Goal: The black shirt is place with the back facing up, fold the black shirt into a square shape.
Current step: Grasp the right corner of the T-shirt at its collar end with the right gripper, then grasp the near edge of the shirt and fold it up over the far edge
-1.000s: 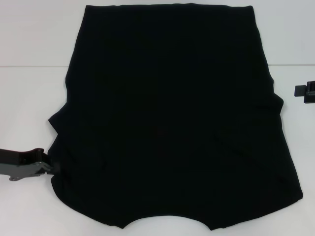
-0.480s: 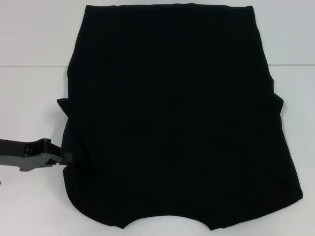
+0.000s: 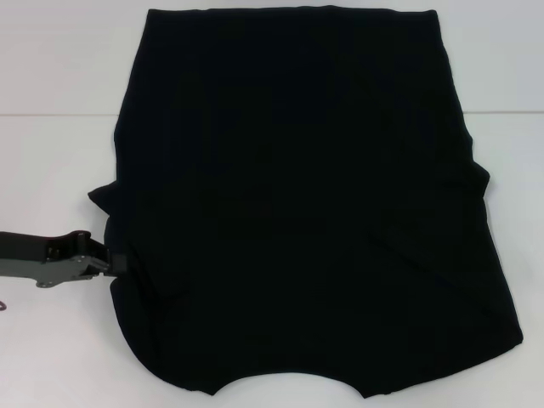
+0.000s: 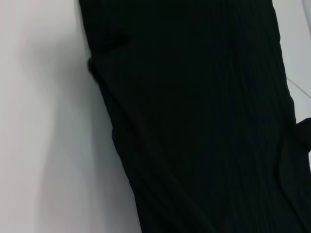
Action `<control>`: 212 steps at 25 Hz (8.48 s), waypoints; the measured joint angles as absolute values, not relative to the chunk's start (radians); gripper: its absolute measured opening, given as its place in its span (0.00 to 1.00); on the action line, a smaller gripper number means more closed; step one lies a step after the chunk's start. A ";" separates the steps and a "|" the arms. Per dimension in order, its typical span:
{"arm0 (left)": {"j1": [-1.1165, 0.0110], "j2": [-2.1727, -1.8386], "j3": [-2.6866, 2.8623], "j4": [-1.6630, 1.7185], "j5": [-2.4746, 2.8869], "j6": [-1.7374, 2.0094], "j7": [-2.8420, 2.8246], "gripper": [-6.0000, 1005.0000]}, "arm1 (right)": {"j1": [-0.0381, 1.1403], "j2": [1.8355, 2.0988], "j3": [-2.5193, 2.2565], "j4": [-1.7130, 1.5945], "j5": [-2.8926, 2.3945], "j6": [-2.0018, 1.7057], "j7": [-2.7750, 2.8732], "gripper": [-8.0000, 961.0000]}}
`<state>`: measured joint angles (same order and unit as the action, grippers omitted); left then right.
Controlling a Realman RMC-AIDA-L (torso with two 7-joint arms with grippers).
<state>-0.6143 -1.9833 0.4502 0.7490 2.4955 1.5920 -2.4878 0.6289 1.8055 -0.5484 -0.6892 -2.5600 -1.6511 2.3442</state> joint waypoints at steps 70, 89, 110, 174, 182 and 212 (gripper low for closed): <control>-0.615 -1.990 0.449 0.747 2.491 1.583 -2.490 0.05 | 0.744 1.979 -0.756 -0.686 -2.648 -1.540 2.306 0.39; -0.609 -1.991 0.453 0.747 2.491 1.630 -2.468 0.05 | 0.722 1.958 -0.740 -0.697 -2.645 -1.586 2.318 0.08; -0.608 -2.004 0.603 0.761 2.534 1.933 -2.401 0.05 | 0.585 1.917 -0.657 -0.866 -2.675 -1.929 2.282 0.08; -0.865 -2.031 0.645 0.537 2.279 0.732 -2.551 0.06 | 0.882 1.980 -0.871 -0.555 -2.404 -0.590 2.245 0.08; -0.867 -2.042 0.676 0.518 2.278 0.674 -2.539 0.06 | 0.889 2.011 -0.943 -0.508 -2.403 -0.454 2.243 0.08; -0.882 -2.037 0.671 0.517 2.218 0.765 -2.521 0.15 | 0.892 1.987 -0.906 -0.531 -2.423 -0.524 2.306 0.23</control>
<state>-0.8820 -2.0374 0.6711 0.5172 2.2180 0.7650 -2.5208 0.8916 1.9872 -0.9063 -0.5311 -2.4231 -0.5235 2.3057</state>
